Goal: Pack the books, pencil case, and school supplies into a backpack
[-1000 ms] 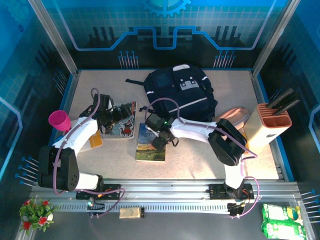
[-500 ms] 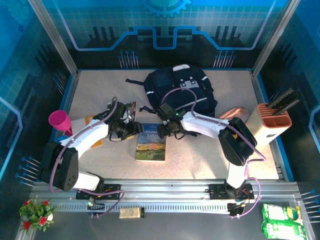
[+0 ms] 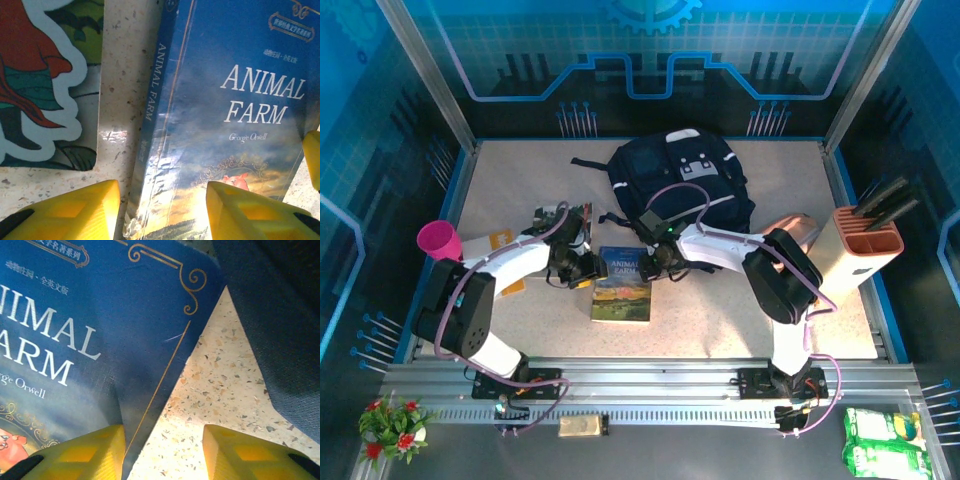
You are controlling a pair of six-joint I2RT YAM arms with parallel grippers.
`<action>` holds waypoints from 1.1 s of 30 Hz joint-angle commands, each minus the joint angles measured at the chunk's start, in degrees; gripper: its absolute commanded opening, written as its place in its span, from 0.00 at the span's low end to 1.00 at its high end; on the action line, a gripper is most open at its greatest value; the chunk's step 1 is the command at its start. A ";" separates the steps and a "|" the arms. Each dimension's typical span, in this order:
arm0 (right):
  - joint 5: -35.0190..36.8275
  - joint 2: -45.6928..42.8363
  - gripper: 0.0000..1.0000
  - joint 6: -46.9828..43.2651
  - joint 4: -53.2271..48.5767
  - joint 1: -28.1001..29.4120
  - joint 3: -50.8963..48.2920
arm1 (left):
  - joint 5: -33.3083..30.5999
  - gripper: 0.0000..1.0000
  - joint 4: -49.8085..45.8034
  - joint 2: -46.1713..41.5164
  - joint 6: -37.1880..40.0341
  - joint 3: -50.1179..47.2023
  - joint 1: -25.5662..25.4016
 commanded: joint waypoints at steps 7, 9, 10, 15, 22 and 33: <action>-1.66 2.35 0.41 0.21 -1.60 -0.34 0.16 | 3.40 0.48 3.56 3.62 -0.79 -1.82 -1.58; -1.90 2.71 0.40 0.37 -1.73 -0.43 0.07 | 4.56 0.49 4.35 3.89 -0.95 -2.15 -1.67; -1.96 2.78 0.40 0.46 -1.74 -0.53 -0.02 | 5.29 0.49 4.72 3.93 -1.03 -2.10 -1.67; -2.22 2.94 0.40 0.89 -1.71 -0.73 -0.35 | 9.88 0.47 0.93 1.61 0.25 1.22 -2.36; -2.99 2.75 0.40 1.34 -0.82 -1.18 -0.85 | 17.05 0.41 4.88 -6.82 -2.48 -0.02 -2.50; -4.04 2.75 0.39 1.13 -0.38 -1.60 -1.08 | 18.01 0.37 11.88 -3.59 -8.45 -2.46 -2.46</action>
